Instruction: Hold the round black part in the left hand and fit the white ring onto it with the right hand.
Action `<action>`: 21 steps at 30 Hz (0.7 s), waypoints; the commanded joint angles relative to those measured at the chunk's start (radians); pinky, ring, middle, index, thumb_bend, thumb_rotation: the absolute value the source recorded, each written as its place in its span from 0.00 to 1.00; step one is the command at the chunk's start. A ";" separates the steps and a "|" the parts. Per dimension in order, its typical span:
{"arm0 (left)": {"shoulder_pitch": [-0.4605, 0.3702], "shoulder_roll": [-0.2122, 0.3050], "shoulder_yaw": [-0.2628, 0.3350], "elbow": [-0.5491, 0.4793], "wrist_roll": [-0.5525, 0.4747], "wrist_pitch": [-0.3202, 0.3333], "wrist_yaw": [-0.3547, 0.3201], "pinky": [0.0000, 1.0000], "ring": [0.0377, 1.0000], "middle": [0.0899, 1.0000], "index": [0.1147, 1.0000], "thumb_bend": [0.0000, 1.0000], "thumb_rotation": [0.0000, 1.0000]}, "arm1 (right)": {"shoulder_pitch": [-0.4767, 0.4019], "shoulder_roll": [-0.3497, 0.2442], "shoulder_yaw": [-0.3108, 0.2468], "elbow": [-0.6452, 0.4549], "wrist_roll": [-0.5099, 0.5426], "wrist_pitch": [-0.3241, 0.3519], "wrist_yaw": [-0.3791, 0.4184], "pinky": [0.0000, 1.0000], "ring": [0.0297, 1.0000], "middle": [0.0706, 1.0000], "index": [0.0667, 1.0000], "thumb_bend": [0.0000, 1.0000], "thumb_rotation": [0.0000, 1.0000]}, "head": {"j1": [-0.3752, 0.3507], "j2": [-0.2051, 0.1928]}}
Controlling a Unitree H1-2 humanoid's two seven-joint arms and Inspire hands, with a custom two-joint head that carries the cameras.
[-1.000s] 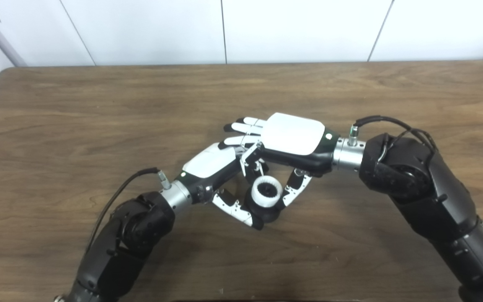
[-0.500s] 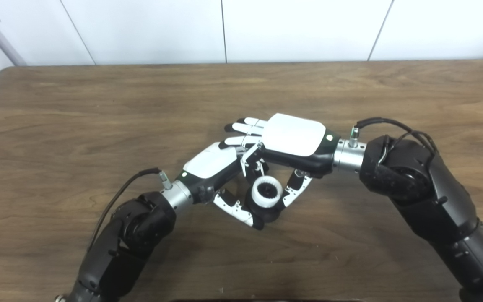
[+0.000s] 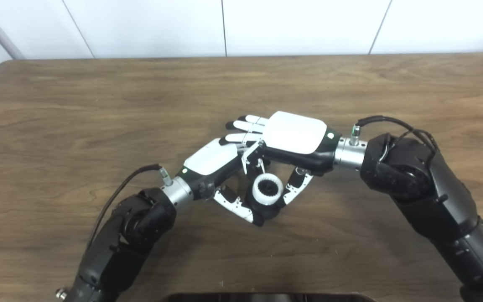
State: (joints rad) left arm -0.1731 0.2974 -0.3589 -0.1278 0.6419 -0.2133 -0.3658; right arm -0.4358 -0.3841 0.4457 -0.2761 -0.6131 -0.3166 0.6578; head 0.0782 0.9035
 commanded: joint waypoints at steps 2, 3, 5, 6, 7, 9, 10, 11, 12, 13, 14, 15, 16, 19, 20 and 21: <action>-0.039 -0.010 0.012 -0.020 -0.017 -0.045 0.052 1.00 0.93 0.73 0.41 0.52 0.05 | -0.033 -0.010 0.006 -0.026 0.020 0.009 0.023 1.00 1.00 0.94 0.46 0.52 0.16 | -0.001 0.001; -0.039 -0.011 0.013 -0.018 -0.020 -0.044 0.052 1.00 0.92 0.72 0.41 0.52 0.05 | -0.035 -0.010 0.004 -0.029 0.023 0.013 0.027 1.00 1.00 0.94 0.46 0.52 0.16 | 0.000 0.001; -0.039 -0.014 0.014 -0.020 -0.025 -0.034 0.047 1.00 0.92 0.71 0.41 0.52 0.06 | -0.039 -0.013 0.003 -0.036 0.030 0.025 0.040 1.00 1.00 0.94 0.46 0.52 0.16 | 0.004 0.001; -0.040 -0.014 0.014 -0.021 -0.027 -0.031 0.044 1.00 0.93 0.70 0.41 0.52 0.06 | -0.041 -0.015 0.002 -0.038 0.033 0.028 0.044 1.00 1.00 0.94 0.46 0.52 0.16 | 0.004 0.002; -0.041 -0.014 0.014 -0.022 -0.027 -0.030 0.041 1.00 0.93 0.70 0.41 0.52 0.05 | -0.041 -0.016 0.002 -0.040 0.034 0.030 0.047 1.00 1.00 0.94 0.46 0.52 0.16 | 0.005 0.002; -0.043 -0.013 0.013 -0.022 -0.028 -0.031 0.038 1.00 0.93 0.70 0.41 0.52 0.05 | -0.041 -0.018 0.002 -0.042 0.035 0.032 0.051 1.00 1.00 0.94 0.54 0.90 0.26 | 0.009 0.004; -0.043 -0.013 0.013 -0.022 -0.022 -0.035 0.043 1.00 0.93 0.70 0.41 0.52 0.05 | -0.040 -0.019 0.003 -0.041 0.036 0.032 0.052 1.00 1.00 0.94 0.55 0.95 0.27 | 0.009 0.005; -0.043 -0.014 0.014 -0.021 -0.019 -0.037 0.047 1.00 0.93 0.70 0.41 0.52 0.05 | -0.039 -0.019 0.004 -0.041 0.037 0.032 0.053 1.00 1.00 0.95 0.56 0.98 0.27 | 0.008 0.005; -0.043 -0.015 0.014 -0.021 -0.017 -0.038 0.050 1.00 0.93 0.70 0.41 0.52 0.05 | -0.039 -0.020 0.005 -0.041 0.038 0.033 0.054 1.00 1.00 0.95 0.56 0.99 0.27 | 0.008 0.005; -0.042 -0.017 0.015 -0.021 -0.016 -0.039 0.054 1.00 0.93 0.70 0.41 0.52 0.05 | -0.037 -0.019 0.006 -0.040 0.036 0.033 0.054 1.00 1.00 0.95 0.57 1.00 0.27 | 0.008 0.005; -0.041 -0.018 0.016 -0.020 -0.016 -0.039 0.057 1.00 0.93 0.70 0.41 0.52 0.05 | -0.035 -0.019 0.008 -0.039 0.034 0.031 0.054 1.00 1.00 0.96 0.58 1.00 0.27 | 0.007 0.005; -0.041 -0.019 0.016 -0.020 -0.015 -0.039 0.060 1.00 0.93 0.71 0.41 0.52 0.05 | -0.034 -0.018 0.008 -0.038 0.032 0.030 0.053 1.00 1.00 0.96 0.59 1.00 0.27 | 0.008 0.005; -0.040 -0.019 0.016 -0.020 -0.013 -0.036 0.058 1.00 0.93 0.71 0.41 0.52 0.05 | -0.033 -0.019 0.010 -0.036 0.030 0.026 0.052 1.00 1.00 0.96 0.59 1.00 0.27 | 0.009 0.004; -0.040 -0.019 0.016 -0.019 -0.014 -0.032 0.056 1.00 0.94 0.73 0.41 0.52 0.06 | -0.032 -0.021 0.013 -0.036 0.025 0.018 0.049 1.00 1.00 0.98 0.62 1.00 0.28 | 0.009 0.002; -0.040 -0.020 0.017 -0.019 -0.016 -0.030 0.055 1.00 0.94 0.73 0.41 0.52 0.06 | -0.032 -0.021 0.013 -0.037 0.024 0.019 0.049 1.00 1.00 0.99 0.64 1.00 0.28 | 0.010 0.002; -0.040 -0.020 0.017 -0.019 -0.016 -0.029 0.054 1.00 0.94 0.73 0.41 0.52 0.06 | -0.033 -0.022 0.013 -0.038 0.024 0.020 0.051 1.00 1.00 1.00 0.64 1.00 0.28 | 0.010 0.002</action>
State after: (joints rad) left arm -0.1738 0.2844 -0.3527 -0.1259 0.6387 -0.2150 -0.3526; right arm -0.4496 -0.3959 0.4568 -0.2892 -0.5951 -0.2849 0.7083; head 0.0874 0.9050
